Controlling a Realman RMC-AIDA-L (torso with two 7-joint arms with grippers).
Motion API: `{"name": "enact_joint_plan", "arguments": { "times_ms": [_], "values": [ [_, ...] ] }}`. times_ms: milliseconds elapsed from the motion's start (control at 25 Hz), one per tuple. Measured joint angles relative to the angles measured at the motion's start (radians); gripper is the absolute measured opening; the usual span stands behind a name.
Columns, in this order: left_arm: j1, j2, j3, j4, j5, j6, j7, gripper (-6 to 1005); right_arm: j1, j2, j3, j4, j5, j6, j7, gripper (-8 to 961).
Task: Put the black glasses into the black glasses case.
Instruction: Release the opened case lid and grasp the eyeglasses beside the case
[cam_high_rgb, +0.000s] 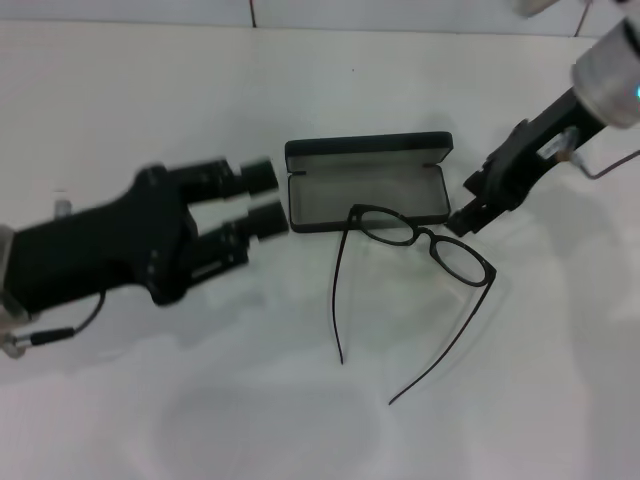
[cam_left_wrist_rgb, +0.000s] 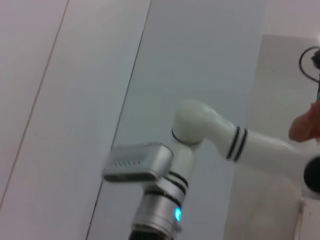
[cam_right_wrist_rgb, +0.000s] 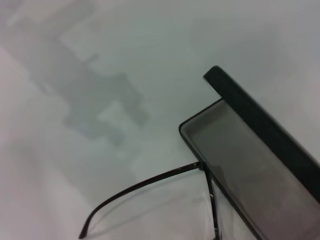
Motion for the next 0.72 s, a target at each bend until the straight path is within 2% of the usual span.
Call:
{"name": "enact_joint_plan", "arguments": {
  "times_ms": [240,480,720],
  "values": [
    [0.016,-0.023,-0.004,-0.032,0.077,0.005,0.067,416,0.050,0.011,-0.101,0.125,0.010,0.116,0.001,628],
    [0.009,-0.025,-0.005,-0.111,0.080,0.006,0.124,413,0.064,0.013,-0.186,0.172,0.052,0.176,0.000,597],
    [0.013,-0.025,-0.006,-0.120,0.080,0.004,0.132,409,0.059,0.013,-0.236,0.177,0.089,0.214,-0.002,566]
  ]
}}
